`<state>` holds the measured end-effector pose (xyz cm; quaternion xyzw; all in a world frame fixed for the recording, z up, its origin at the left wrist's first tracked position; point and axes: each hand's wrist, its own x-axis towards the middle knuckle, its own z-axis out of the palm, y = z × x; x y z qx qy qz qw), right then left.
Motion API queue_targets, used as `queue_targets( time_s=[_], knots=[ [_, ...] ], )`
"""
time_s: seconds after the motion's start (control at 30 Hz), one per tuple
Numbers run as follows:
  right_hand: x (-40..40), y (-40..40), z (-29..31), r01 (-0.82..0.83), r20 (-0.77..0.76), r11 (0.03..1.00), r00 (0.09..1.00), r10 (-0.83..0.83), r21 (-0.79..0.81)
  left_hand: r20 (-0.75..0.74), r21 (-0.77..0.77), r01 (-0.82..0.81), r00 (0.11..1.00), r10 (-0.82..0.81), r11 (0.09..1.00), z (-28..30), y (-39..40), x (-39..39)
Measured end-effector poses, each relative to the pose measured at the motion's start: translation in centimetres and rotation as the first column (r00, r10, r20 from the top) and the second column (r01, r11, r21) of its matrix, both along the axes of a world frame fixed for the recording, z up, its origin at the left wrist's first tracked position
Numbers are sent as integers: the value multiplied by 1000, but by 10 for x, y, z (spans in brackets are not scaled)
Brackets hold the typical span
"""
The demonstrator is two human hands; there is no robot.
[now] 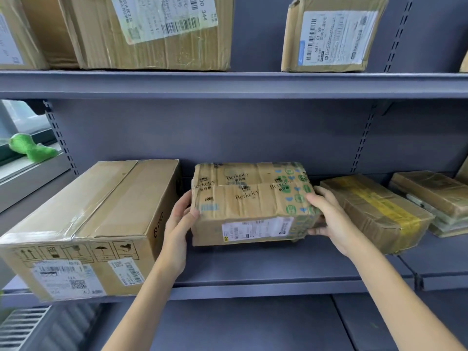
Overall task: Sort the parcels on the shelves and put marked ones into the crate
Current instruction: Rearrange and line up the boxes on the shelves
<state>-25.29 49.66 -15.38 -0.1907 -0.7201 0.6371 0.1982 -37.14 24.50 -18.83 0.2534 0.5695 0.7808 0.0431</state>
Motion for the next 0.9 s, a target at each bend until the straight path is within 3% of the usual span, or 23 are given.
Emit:
queue_targets(
  time_s=[0.13,0.43,0.57,0.73,0.9],
  knots=[
    [4,-11,-2,-86,30,991,996,83,103,61,-2,0,998,0,1000,-9,2,1],
    [2,-18,-23,-35,136,969,991,1,244,115,-148,-170,975,188,974,-19,6,-1],
    [2,-18,-20,-46,45,985,998,39,166,134,-207,-229,956,259,951,-24,8,1],
    [-3,-17,-14,-83,-94,979,990,102,185,96,-257,-301,938,334,919,-31,7,6],
    [-8,-19,-18,67,-182,957,983,-15,281,106,-330,-263,944,313,907,-44,4,7]
  ],
)
